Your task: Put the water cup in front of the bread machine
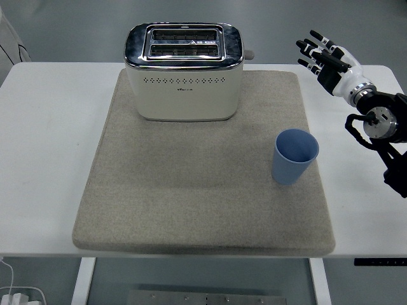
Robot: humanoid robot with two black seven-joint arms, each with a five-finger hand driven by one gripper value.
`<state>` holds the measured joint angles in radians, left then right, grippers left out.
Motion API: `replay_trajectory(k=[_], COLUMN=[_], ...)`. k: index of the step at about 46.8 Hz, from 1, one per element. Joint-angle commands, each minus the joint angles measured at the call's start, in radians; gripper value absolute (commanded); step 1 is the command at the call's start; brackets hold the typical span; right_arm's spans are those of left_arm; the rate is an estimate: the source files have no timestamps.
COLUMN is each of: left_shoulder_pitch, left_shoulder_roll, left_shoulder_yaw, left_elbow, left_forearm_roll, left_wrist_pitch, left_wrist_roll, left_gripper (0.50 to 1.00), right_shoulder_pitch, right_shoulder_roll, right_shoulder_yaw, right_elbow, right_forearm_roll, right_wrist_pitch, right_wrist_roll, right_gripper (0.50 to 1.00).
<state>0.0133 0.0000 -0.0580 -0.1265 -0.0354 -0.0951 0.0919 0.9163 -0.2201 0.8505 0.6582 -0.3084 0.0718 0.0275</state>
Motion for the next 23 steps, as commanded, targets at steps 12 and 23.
replay_trajectory(k=[12,23], left_shoulder_pitch=[-0.001,-0.001], left_shoulder_roll=[0.000,0.000], left_shoulder_yaw=[0.000,0.000], left_elbow=[-0.002,0.002], left_forearm_roll=[0.000,0.000], left_wrist_pitch=[0.000,0.000], left_wrist_roll=[0.000,0.000], left_gripper=[1.000,1.000], right_shoulder_pitch=[0.001,0.001], right_shoulder_roll=[-0.002,-0.011], right_shoulder_yaw=[0.001,0.001], right_elbow=[0.000,0.000], right_forearm_roll=[0.000,0.000], right_wrist_pitch=[0.000,0.008], right_wrist_roll=[0.002,0.002], right_gripper=[0.928,0.928])
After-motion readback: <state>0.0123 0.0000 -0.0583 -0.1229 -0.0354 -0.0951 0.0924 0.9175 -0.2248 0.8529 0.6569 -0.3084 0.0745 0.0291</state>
